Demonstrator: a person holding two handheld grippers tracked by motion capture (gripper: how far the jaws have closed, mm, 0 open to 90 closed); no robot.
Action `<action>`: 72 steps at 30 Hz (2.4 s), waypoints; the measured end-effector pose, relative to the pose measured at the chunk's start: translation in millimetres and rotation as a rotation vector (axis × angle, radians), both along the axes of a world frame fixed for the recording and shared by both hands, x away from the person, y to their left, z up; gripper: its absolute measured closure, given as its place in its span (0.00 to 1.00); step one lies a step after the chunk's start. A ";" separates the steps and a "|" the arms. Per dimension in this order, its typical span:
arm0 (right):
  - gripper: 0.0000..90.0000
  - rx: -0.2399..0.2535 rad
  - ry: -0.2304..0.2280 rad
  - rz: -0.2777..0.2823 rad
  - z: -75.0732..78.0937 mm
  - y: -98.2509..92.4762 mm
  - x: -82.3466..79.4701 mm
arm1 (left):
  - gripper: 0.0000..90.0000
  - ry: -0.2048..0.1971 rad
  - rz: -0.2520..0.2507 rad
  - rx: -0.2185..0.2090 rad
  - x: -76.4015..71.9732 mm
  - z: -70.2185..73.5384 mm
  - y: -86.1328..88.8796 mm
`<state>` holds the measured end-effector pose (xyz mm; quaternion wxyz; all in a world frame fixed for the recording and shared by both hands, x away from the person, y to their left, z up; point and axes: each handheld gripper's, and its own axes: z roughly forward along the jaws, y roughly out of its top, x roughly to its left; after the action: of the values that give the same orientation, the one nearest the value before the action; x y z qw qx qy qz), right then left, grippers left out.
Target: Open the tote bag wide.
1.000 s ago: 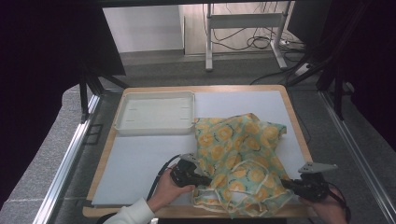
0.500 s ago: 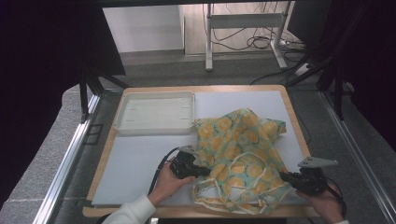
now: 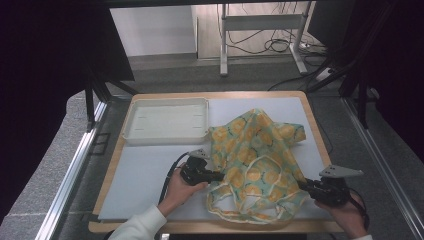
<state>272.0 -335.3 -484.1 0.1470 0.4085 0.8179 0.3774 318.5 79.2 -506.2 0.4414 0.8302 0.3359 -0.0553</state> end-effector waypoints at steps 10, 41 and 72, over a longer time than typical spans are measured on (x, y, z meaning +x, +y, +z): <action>0.55 -0.005 -0.106 -0.065 36.0 0.1 -13.9 | 0.99 -0.002 0.011 0.001 3.9 0.3 4.1; 0.60 -0.251 0.128 0.363 -21.7 98.6 -5.2 | 0.99 0.013 0.009 0.003 6.2 -1.9 4.4; 0.99 0.050 -0.046 0.225 46.7 65.1 14.6 | 0.50 -0.161 -0.020 -0.004 -36.1 38.6 9.6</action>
<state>286.6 -270.2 -437.4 0.1121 0.3091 0.8454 0.4210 282.4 88.8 -467.6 0.4683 0.8343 0.2908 0.0064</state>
